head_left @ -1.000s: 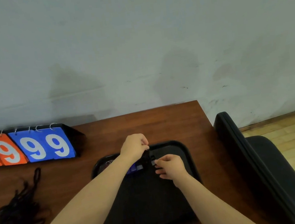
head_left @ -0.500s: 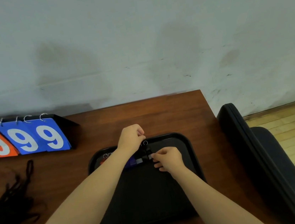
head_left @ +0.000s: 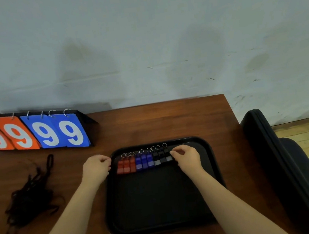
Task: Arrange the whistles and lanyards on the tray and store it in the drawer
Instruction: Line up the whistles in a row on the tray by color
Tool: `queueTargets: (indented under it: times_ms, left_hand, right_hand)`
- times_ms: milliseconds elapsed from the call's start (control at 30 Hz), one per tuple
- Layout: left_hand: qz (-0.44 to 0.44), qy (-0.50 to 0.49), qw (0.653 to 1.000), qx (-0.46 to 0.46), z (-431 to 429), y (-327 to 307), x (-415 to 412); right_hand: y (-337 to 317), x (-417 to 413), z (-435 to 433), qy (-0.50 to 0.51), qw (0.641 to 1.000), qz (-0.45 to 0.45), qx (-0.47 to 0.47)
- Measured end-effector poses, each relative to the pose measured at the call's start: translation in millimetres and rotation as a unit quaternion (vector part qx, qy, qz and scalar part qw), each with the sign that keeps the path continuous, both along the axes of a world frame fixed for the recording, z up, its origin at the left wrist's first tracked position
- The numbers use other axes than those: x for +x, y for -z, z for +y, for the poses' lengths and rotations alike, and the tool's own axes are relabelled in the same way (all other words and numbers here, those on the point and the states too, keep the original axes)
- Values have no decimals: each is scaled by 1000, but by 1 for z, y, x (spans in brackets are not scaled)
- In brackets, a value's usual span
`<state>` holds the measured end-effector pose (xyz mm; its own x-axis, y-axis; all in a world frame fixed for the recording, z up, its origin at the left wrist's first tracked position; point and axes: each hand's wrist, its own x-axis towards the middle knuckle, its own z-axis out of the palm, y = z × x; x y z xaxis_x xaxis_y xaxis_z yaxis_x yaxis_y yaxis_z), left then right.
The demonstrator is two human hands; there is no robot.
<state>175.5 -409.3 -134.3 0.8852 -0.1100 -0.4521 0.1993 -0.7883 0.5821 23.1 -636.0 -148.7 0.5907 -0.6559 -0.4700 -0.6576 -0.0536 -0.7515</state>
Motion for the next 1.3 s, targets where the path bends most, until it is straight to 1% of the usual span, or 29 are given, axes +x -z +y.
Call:
queueTargets:
  times_ms: [100,233,300,700,833,1000,1100,1200,1233,1267,1300]
  left_hand:
    - [1,29,999,22,2,5,-4]
    - [20,57,998,20,-7,5,-7]
    - [11,65,997,26,-12,5,-9]
    - [-28,31,999,16,-20,4,-16]
    - [-32,38,999,14,-15,-1,-20]
    - [-76,16,997,-6,6,-12,-34]
    - [-96,10,995,-12,33,-15,-42]
    - [-119,-50,992,1,71,-18,-49]
    - [-141,-66,988,15,81,-18,-50]
    - [-167,-75,982,52,97,-19,-53]
    - [-183,-72,974,112,115,-19,-55]
  right_hand:
    - [1,3,2,-17,1000,6,-10]
    - [1,3,5,-21,1000,9,-15]
    - [2,2,5,-21,1000,11,-17]
    - [5,1,9,4,1000,12,-27]
    - [0,-1,11,-22,997,15,-67]
    - [-14,1,32,-93,989,15,-114]
    - [-25,5,59,-152,982,-9,-114]
    - [-32,11,94,-221,968,-37,-116]
    - [-32,12,103,-238,963,-44,-120]
    - [-33,14,115,-258,957,-49,-123]
    - [-34,16,129,-275,952,-55,-123]
